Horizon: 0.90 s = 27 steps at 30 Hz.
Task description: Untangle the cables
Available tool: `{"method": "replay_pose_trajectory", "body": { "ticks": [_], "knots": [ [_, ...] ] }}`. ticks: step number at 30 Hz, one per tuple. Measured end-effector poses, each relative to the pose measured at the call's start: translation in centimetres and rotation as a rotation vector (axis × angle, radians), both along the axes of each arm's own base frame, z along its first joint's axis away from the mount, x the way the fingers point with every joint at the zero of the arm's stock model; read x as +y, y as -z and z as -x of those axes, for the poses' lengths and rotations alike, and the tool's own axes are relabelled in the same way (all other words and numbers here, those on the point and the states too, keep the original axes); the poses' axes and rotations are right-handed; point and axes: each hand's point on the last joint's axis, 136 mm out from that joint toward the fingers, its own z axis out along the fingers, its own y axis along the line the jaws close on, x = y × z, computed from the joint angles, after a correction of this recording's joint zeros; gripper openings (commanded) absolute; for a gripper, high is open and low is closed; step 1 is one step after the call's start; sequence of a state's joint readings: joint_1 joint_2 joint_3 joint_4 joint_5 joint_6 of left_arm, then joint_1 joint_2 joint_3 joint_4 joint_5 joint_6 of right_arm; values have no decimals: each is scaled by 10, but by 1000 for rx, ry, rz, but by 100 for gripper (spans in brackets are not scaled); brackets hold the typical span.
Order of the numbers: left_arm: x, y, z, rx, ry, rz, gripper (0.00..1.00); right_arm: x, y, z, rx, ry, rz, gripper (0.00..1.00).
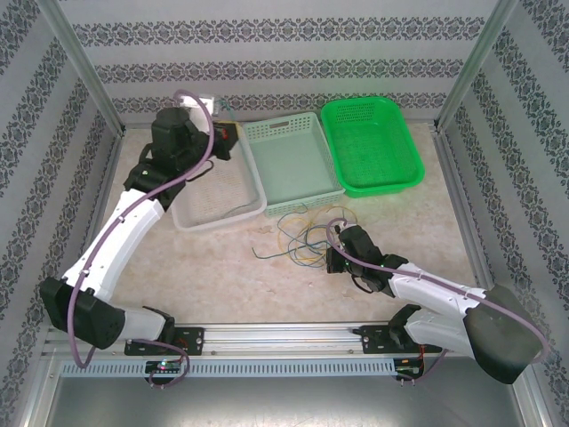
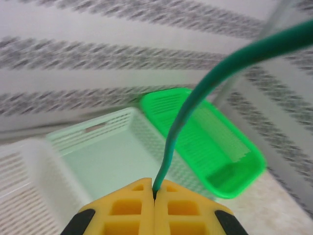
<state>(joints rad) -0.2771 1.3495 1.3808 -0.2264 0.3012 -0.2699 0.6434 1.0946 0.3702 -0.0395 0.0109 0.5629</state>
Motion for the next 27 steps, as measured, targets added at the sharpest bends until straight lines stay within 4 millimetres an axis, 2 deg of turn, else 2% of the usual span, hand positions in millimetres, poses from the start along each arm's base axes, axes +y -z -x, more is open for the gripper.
{"method": "replay_pose_trajectory", "body": {
  "ticks": [2,5,8,15,19,24,27],
  "knots": [
    [28,21,-11,52,-67,-5,0,0,0,0,1,1,-1,0],
    [55,47,-25,119,-132,-3,0,0,0,0,2,3,-2,0],
    [67,69,-38,177,-156,2,0,0,0,0,4,3,-2,0],
    [73,121,-63,326,-143,62,0,0,0,0,6,8,-5,0],
    [70,132,-70,368,-138,95,0,0,-1,0,2,8,-8,0],
    [63,122,-82,376,-122,161,0,0,-3,-1,-4,12,-15,0],
    [62,126,-89,395,-123,182,0,0,-3,0,-3,12,-15,0]
  ]
}}
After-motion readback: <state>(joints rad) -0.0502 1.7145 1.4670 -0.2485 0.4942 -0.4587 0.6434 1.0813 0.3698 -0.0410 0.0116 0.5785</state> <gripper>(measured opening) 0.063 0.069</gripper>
